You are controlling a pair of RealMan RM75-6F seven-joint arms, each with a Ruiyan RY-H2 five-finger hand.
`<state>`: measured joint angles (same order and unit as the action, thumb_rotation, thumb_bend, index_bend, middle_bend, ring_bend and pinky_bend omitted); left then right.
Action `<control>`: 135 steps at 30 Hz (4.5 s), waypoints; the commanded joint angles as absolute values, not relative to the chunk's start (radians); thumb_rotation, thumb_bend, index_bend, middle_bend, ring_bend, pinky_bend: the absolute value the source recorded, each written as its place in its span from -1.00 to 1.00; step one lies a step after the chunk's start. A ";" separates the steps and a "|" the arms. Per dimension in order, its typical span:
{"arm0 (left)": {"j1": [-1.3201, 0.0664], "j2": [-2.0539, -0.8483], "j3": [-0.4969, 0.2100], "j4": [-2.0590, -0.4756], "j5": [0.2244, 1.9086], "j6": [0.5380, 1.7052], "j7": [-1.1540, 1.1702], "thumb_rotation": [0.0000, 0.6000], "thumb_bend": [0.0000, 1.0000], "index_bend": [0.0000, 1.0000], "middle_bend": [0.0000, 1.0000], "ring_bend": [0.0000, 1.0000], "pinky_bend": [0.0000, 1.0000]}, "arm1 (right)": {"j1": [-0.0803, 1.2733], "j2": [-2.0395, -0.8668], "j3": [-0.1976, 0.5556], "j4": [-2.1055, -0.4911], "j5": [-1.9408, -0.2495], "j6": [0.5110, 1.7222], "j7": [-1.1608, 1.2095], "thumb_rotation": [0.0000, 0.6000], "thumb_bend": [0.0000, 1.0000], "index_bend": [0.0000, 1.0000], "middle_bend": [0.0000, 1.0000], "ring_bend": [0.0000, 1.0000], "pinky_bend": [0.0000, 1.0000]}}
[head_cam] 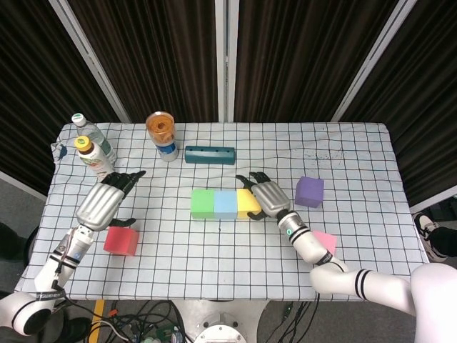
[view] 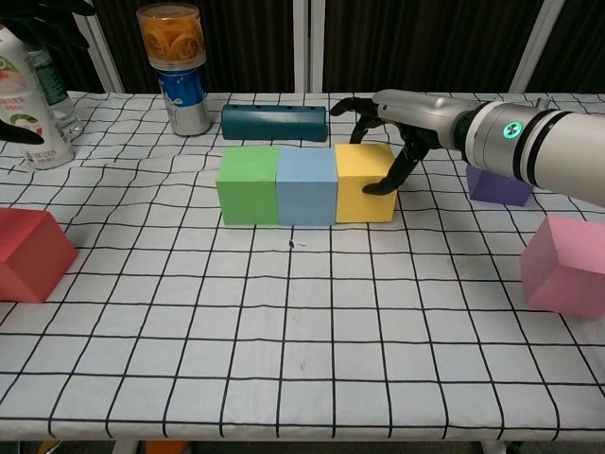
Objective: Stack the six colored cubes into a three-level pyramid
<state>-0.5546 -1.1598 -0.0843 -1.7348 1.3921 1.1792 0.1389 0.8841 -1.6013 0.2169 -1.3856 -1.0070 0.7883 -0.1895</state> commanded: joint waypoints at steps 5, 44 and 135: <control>-0.549 -1.161 -0.085 -1.732 1.400 1.175 0.134 1.00 -0.88 -0.87 -0.69 -0.63 -0.60 | 0.885 -1.607 0.212 -1.395 -0.995 0.802 -0.214 1.00 -0.61 -1.00 -0.41 -1.00 -1.00; -0.478 -1.083 -0.078 -1.699 1.399 1.195 0.068 1.00 -0.88 -0.84 -0.70 -0.63 -0.61 | 0.688 -1.219 0.188 -1.723 -1.147 0.969 -0.063 1.00 -0.65 -1.00 -0.90 -1.00 -1.00; -1.182 -1.382 -0.221 -1.733 0.344 0.919 0.718 0.93 -0.77 -0.62 -0.40 -0.41 -0.34 | 0.385 -0.972 0.144 -1.670 -1.427 1.185 0.350 1.00 -0.65 -1.00 -0.85 -1.00 -1.00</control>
<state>-1.1799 -1.3786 -0.2240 -1.7352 0.3468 0.9168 0.7209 0.3854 -0.9717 0.1434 -1.6697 -1.4272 1.1844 0.3498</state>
